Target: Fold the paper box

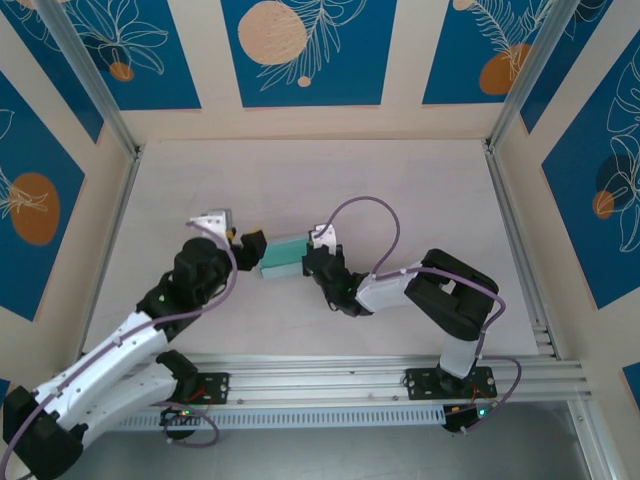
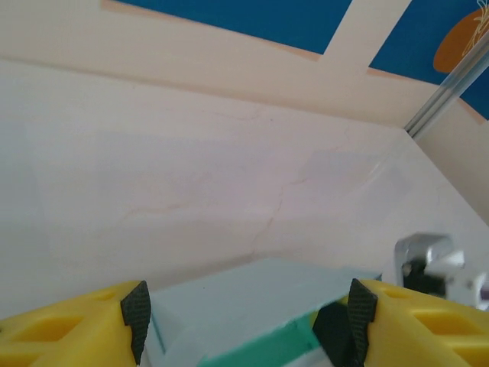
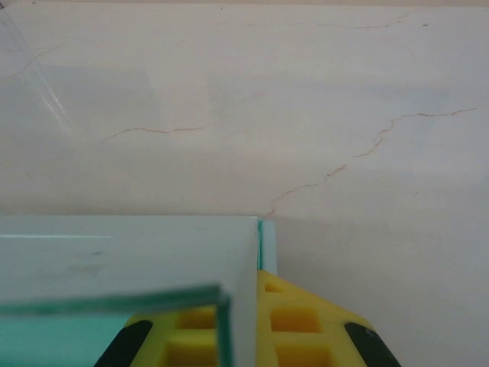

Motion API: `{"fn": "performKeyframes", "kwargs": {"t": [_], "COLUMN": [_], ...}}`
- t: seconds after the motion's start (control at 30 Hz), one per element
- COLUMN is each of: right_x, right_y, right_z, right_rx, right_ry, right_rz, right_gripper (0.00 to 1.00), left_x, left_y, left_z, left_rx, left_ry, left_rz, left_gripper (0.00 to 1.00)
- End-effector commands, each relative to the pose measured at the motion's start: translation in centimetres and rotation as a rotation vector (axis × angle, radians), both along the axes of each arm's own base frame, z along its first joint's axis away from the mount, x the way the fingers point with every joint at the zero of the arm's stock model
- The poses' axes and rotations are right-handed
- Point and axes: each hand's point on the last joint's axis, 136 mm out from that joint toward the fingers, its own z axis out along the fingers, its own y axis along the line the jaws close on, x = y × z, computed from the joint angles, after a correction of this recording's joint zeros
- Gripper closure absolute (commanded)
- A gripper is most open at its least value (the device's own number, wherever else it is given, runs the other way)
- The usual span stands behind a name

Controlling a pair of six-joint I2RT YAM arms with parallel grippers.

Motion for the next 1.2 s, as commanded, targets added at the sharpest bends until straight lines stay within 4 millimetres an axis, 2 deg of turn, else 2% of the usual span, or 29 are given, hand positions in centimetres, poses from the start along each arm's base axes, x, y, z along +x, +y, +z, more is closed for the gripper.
{"fn": "performKeyframes", "kwargs": {"t": [0.0,0.17,0.3,0.43,0.6,0.77,1.03,1.1,1.17], "right_x": [-2.9,-3.3,-3.4,-3.7,-4.6,-5.5,-6.6,-6.8,-7.1], "right_y": [-2.2,-2.3,-2.4,-2.7,-3.1,-3.2,-2.2,-2.2,-2.3], "right_z": [-6.6,-7.2,-7.5,-7.7,-7.4,-6.4,-3.8,-3.2,-2.6], "right_rx": [-0.215,-0.229,-0.245,-0.254,-0.248,-0.260,-0.277,-0.273,-0.266], "right_ry": [0.150,0.154,0.150,0.148,0.145,0.129,0.091,0.090,0.091], "right_rz": [0.038,0.039,0.035,0.036,0.044,0.045,0.082,0.082,0.084], "right_gripper": [0.94,0.93,0.93,0.90,0.75,0.62,0.47,0.40,0.28], "left_x": [1.0,3.2,3.7,3.6,3.2,2.9,3.3,3.4,3.4], "left_y": [-2.3,-6.1,-7.8,-7.9,-7.4,-7.3,-6.8,-6.9,-7.0], "left_z": [-1.7,-4.9,-7.7,-9.9,-11.9,-13.5,-15.5,-15.9,-16.3], "left_rx": [0.143,0.173,0.178,0.169,0.163,0.155,0.192,0.193,0.192], "left_ry": [0.082,0.175,0.261,0.299,0.337,0.363,0.389,0.398,0.405], "left_rz": [-0.097,-0.193,-0.243,-0.233,-0.213,-0.205,-0.171,-0.171,-0.170], "left_gripper": [0.32,0.39,0.45,0.50,0.51,0.53,0.54,0.54,0.55]}}
